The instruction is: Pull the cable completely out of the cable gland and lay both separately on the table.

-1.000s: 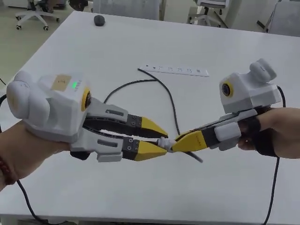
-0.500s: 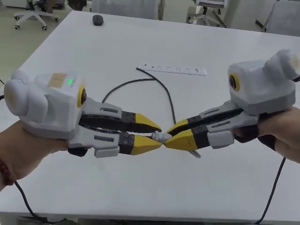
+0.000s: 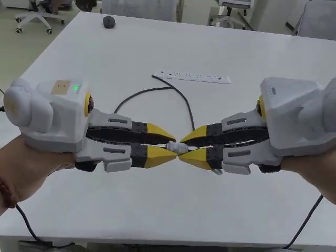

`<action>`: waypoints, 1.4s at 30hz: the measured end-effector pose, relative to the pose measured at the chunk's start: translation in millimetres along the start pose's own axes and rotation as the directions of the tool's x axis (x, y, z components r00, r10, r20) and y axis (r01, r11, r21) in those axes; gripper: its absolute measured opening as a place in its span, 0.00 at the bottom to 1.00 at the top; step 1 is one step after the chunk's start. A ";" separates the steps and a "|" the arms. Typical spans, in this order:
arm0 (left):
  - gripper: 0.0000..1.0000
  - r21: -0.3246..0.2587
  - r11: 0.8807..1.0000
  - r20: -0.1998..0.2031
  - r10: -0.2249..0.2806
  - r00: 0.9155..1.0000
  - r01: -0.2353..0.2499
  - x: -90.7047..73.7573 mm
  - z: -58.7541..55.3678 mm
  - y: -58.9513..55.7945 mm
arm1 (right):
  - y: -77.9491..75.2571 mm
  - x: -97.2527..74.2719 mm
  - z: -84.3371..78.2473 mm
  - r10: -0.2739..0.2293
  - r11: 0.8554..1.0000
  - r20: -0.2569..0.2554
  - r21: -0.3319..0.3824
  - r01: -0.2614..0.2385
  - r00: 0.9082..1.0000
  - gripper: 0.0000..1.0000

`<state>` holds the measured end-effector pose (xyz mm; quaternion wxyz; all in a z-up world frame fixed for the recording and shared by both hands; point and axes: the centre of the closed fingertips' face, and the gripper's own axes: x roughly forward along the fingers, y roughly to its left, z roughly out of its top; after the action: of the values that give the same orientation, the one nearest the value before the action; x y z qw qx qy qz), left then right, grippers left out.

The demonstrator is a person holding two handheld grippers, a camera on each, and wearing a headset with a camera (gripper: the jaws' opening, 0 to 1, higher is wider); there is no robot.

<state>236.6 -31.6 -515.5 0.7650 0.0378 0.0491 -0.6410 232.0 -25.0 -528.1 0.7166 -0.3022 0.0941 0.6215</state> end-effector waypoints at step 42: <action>0.14 0.016 0.996 -0.050 0.088 0.995 -0.087 0.2 -8.2 17.8 | -15.2 -1.6 -20.6 -0.079 0.988 -0.086 0.126 0.089 0.993 0.00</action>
<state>254.0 -27.7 -523.8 0.7906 0.0616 0.0624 -0.6060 251.0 -38.3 -539.0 0.7558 -0.2839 0.1504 0.5706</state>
